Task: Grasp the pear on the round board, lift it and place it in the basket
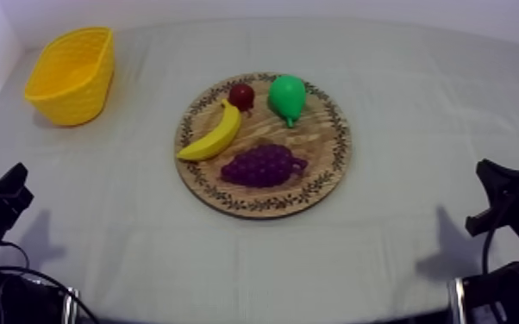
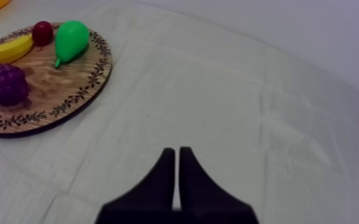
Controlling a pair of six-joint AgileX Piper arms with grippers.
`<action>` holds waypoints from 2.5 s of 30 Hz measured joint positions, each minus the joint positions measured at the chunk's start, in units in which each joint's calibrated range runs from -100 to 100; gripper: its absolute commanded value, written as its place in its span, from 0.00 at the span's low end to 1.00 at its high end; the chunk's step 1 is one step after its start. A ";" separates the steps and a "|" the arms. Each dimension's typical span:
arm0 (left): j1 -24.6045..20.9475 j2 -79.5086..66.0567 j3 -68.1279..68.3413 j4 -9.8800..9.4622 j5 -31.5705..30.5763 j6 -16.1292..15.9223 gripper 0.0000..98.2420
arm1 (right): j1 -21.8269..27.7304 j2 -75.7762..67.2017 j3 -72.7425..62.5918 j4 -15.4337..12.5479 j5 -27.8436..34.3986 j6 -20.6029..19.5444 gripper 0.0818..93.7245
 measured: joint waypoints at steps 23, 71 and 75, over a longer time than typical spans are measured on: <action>0.00 0.00 0.00 0.00 -0.09 -0.13 0.00 | 0.00 0.00 0.00 0.00 0.00 0.03 0.00; 15.68 29.16 -31.35 10.64 24.35 0.09 0.00 | 0.00 0.00 0.00 0.00 0.00 -0.03 0.00; 15.47 37.99 -37.68 10.90 29.53 2.77 0.00 | 0.00 0.00 0.00 0.00 0.00 -0.03 0.00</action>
